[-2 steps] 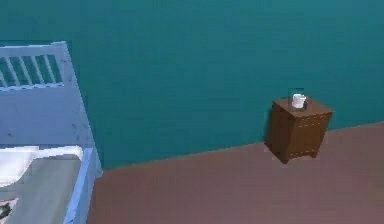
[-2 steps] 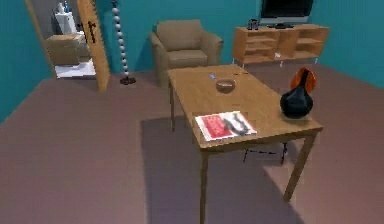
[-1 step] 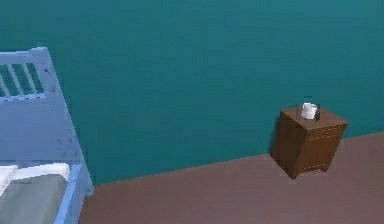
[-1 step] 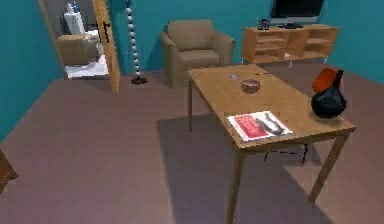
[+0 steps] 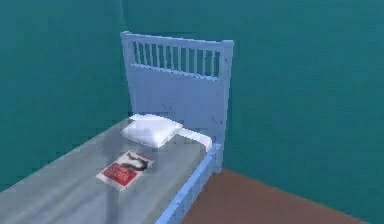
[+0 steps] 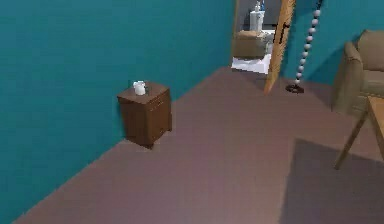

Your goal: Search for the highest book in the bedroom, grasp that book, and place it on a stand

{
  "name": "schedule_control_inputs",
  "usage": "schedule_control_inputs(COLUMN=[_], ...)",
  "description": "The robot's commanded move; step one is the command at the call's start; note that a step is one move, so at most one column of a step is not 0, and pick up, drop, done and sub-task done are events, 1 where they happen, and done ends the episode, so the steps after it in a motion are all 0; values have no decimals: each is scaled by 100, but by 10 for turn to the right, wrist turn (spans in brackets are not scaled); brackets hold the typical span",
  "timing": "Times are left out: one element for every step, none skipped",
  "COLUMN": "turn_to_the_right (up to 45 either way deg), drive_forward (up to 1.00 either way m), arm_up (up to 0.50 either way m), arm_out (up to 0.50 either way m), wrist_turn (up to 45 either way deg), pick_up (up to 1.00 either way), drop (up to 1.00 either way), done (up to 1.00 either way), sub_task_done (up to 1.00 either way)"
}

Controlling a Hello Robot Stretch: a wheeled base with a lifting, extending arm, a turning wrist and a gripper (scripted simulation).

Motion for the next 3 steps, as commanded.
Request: schedule_control_inputs(turn_to_the_right=[450, 450, 300], drive_forward=[0, 0, 0], arm_up=[0, 0, 0], arm_out=[0, 0, 0], wrist_turn=[0, 0, 0], pick_up=[0, 0, 0], drop=[0, 0, 0], done=[0, 0, 0], sub_task_done=[0, 0, 0])
